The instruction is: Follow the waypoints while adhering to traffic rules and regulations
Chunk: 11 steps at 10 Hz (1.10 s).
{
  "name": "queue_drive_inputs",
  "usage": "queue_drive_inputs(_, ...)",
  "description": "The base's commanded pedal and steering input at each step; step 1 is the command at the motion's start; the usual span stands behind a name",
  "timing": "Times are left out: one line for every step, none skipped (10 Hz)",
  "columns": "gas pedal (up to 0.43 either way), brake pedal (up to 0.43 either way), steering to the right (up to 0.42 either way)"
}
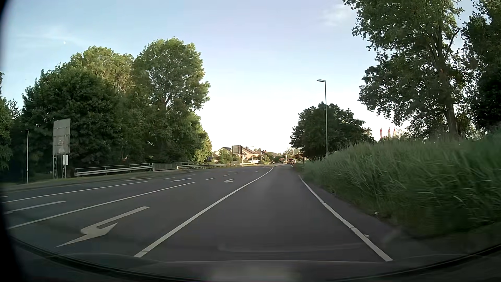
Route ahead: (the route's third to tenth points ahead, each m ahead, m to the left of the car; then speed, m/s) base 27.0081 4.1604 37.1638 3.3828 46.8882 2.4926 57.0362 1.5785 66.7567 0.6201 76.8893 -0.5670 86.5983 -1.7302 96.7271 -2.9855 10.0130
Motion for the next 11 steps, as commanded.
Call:
queue_drive_inputs(0.000, 0.030, 0.014)
queue_drive_inputs(0.000, 0.030, 0.014)
queue_drive_inputs(0.000, 0.030, 0.013)
queue_drive_inputs(0.000, 0.030, 0.012)
queue_drive_inputs(0.000, 0.030, 0.012)
queue_drive_inputs(0.000, 0.030, 0.011)
queue_drive_inputs(0.000, 0.030, 0.011)
queue_drive_inputs(0.000, 0.030, 0.011)
queue_drive_inputs(0.000, 0.030, 0.011)
queue_drive_inputs(0.000, 0.030, 0.010)
queue_drive_inputs(0.000, 0.030, 0.010)
